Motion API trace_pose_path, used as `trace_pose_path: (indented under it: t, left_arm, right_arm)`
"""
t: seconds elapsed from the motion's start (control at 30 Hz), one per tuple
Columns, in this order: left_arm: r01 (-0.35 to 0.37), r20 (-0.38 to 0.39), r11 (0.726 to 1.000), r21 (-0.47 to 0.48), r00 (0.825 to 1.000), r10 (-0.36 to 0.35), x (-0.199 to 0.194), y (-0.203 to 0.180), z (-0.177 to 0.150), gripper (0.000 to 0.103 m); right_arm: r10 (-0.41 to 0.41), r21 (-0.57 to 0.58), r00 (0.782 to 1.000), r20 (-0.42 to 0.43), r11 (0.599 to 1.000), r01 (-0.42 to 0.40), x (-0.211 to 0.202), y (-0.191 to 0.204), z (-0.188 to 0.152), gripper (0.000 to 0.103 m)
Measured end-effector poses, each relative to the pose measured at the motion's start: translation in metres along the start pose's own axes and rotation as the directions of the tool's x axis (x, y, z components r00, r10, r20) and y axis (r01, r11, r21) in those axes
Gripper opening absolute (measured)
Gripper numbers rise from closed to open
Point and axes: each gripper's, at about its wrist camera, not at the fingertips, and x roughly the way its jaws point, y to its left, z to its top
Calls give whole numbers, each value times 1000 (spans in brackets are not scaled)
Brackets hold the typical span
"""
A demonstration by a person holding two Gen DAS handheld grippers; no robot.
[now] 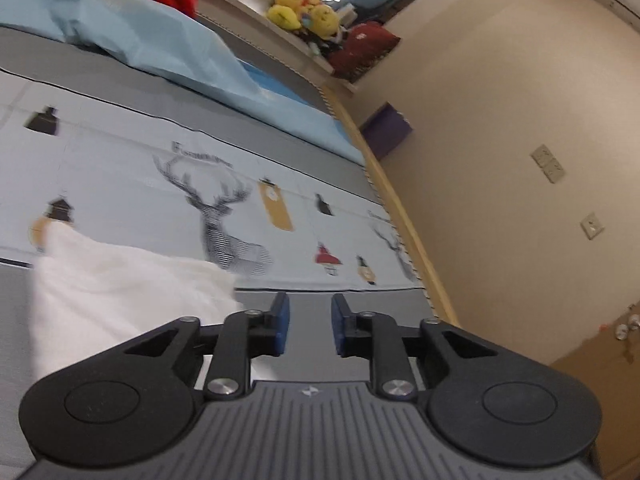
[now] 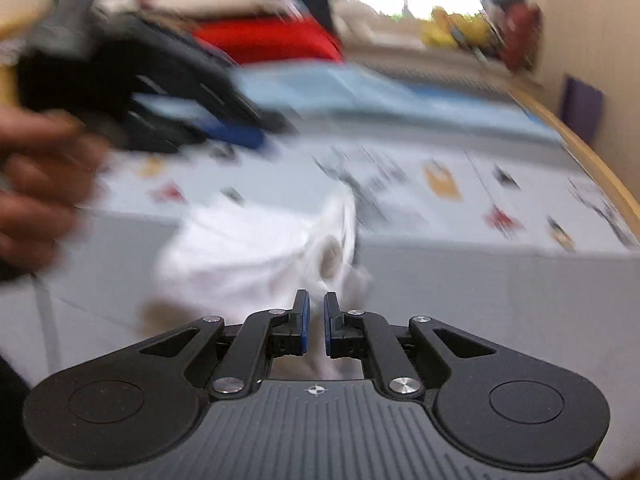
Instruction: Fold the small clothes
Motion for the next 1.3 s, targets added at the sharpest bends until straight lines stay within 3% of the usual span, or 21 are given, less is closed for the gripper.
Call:
trace_pose_path:
  t: [0.17, 0.2, 0.27, 0.37, 0.5, 0.53, 0.63, 0.8, 0.87, 0.93, 1.0, 1.03, 1.1, 1.17, 1.2, 1.3]
  left_arm:
    - [-116, -76, 992, -47, 991, 112, -6, 37, 3, 24]
    - [-146, -98, 988, -42, 985, 141, -6, 44, 4, 24]
    - [-187, -140, 982, -23, 973, 183, -7, 57, 1, 24]
    - [-230, -196, 973, 20, 953, 229, -14, 75, -4, 24]
    - [-265, -222, 961, 76, 936, 275, -21, 82, -11, 24]
    - [-267, -225, 960, 83, 934, 279, -22, 83, -12, 24]
    - [-269, -233, 959, 89, 931, 282, -25, 85, -13, 24]
    - [-241, -269, 962, 128, 925, 267, -20, 79, -20, 24]
    - [-214, -303, 964, 160, 918, 255, -13, 75, -26, 24]
    - [-201, -356, 955, 218, 895, 270, -1, 72, -37, 24]
    - [-221, -408, 930, 294, 851, 332, 14, 74, -51, 24]
    - [-235, -433, 910, 341, 820, 374, 23, 76, -60, 24]
    - [-237, -455, 882, 408, 784, 421, 33, 79, -73, 23]
    - [-237, -445, 871, 431, 783, 434, 33, 75, -74, 24]
    - [-243, -438, 878, 412, 792, 425, 30, 74, -70, 24]
    - [-220, -379, 919, 328, 860, 341, 10, 73, -51, 24]
  right_arm:
    - [18, 176, 999, -30, 984, -13, 19, -25, 2, 11]
    - [31, 210, 999, -44, 977, -21, 25, -25, 0, 14]
    - [67, 281, 993, -94, 959, -39, 44, -33, -4, 32]
    - [77, 343, 983, -164, 939, -16, 70, -36, -7, 41]
    - [89, 371, 974, -207, 928, -6, 87, -35, -8, 41]
    - [86, 360, 966, -242, 933, 7, 93, -33, -10, 40]
    - [69, 344, 968, -239, 939, 18, 87, -31, -11, 5]
    - [119, 390, 990, -79, 918, -79, 48, -37, -4, 4]
    - [128, 429, 988, -91, 900, -77, 42, -46, -7, 3]
    - [116, 447, 977, -176, 894, -26, 48, -54, -14, 3]
    - [126, 438, 950, -287, 899, 13, 62, -56, -22, 4]
    - [120, 418, 941, -316, 908, 25, 66, -55, -24, 4]
    - [89, 383, 942, -325, 923, 45, 66, -52, -21, 5]
    - [73, 407, 960, -270, 912, 45, 61, -55, -15, 8]
    - [54, 416, 973, -225, 908, 46, 56, -57, -11, 8]
    - [7, 423, 996, -91, 906, 32, 48, -62, -3, 18]
